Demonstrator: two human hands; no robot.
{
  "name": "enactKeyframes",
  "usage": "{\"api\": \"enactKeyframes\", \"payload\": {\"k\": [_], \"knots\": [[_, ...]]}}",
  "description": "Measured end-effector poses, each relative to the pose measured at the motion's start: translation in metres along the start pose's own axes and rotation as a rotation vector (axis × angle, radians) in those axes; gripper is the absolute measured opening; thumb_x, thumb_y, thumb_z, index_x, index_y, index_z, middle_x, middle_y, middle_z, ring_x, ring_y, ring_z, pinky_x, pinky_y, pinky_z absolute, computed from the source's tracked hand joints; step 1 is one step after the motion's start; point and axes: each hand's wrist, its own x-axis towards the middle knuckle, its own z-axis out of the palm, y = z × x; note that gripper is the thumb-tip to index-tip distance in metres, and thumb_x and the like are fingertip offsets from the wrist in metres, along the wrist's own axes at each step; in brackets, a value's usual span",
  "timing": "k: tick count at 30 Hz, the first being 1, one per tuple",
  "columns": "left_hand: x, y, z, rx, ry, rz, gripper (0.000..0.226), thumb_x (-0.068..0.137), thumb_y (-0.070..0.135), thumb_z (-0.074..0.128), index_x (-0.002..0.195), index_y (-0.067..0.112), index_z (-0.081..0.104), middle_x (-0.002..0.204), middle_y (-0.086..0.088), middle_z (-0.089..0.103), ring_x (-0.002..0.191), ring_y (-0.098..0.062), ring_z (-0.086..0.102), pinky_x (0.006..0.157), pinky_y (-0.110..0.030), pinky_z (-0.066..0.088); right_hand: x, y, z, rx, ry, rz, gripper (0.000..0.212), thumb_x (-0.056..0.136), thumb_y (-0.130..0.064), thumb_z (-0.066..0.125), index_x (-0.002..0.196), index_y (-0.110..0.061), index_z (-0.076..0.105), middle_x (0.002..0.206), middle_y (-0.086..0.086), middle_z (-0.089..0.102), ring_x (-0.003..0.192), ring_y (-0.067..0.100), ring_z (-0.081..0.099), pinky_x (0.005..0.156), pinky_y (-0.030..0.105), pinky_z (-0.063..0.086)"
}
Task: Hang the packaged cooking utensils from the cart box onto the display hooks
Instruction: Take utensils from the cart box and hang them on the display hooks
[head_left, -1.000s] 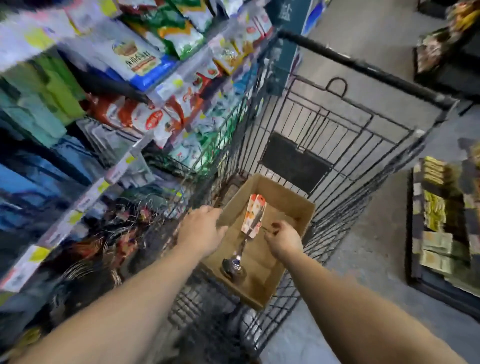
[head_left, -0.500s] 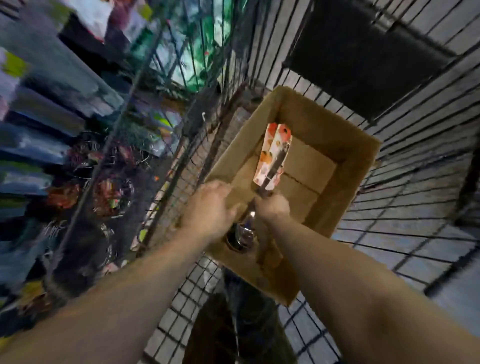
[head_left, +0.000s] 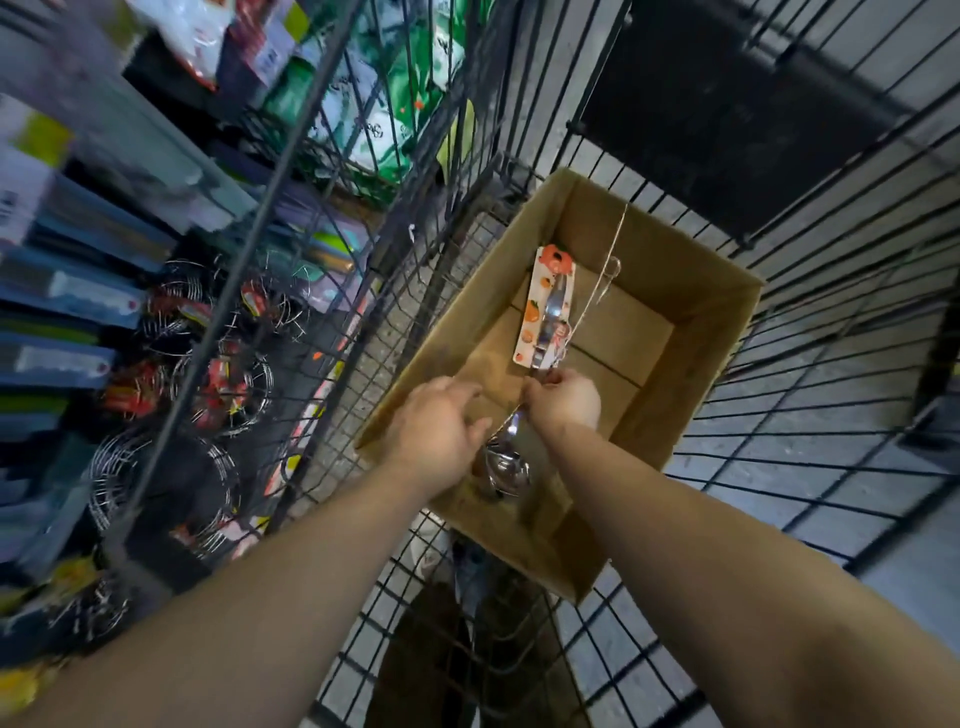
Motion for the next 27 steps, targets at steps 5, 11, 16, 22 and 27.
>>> {"api": "enactKeyframes", "payload": {"k": [5,11,16,22,27], "knots": [[-0.003,0.017,-0.003,0.038,-0.074,-0.023,0.045,0.086,0.039,0.060,0.128,0.026,0.055,0.126,-0.005,0.058,0.115,-0.027,0.054,0.097,-0.040,0.046,-0.029,-0.011,-0.005,0.033,-0.067,-0.090,0.009,0.083,-0.017,0.066,0.091,-0.012,0.069,0.095,0.010,0.072,0.092,0.029,0.068,0.084,0.038,0.055],[-0.011,0.019,-0.004,-0.043,-0.046,-0.093,0.031,0.093,0.029,0.054,0.124,0.029,0.058,0.112,-0.003,0.068,0.102,-0.027,0.062,0.085,-0.034,0.049,-0.043,-0.026,-0.012,0.209,-0.203,-0.131,0.010,0.083,-0.015,0.070,0.084,-0.022,0.062,0.092,0.006,0.073,0.089,0.024,0.071,0.086,0.043,0.056],[-0.008,0.005,-0.001,-0.206,0.076,-0.174,0.026,0.096,0.023,0.048,0.117,0.024,0.063,0.106,0.000,0.071,0.097,-0.023,0.064,0.082,-0.032,0.051,-0.041,-0.015,-0.025,0.257,-0.385,-0.126,0.042,0.087,-0.014,0.062,0.129,-0.014,0.054,0.108,0.000,0.066,0.093,0.018,0.065,0.089,0.036,0.055],[-0.001,-0.008,-0.002,-0.301,0.108,-0.160,0.022,0.097,0.021,0.046,0.109,0.023,0.064,0.098,0.009,0.068,0.090,-0.018,0.065,0.081,-0.040,0.055,-0.007,0.012,-0.007,-0.078,-0.208,-0.053,0.044,0.092,-0.024,0.057,0.134,-0.018,0.047,0.120,0.002,0.062,0.105,0.021,0.062,0.089,0.035,0.054],[0.004,-0.014,0.001,-0.363,0.141,-0.146,0.022,0.096,0.020,0.049,0.110,0.022,0.066,0.097,0.010,0.068,0.093,-0.019,0.063,0.086,-0.038,0.052,0.015,0.024,0.023,-0.064,-0.177,0.057,0.019,0.087,-0.019,0.061,0.105,-0.018,0.055,0.111,0.007,0.064,0.101,0.026,0.062,0.093,0.042,0.052]]}}
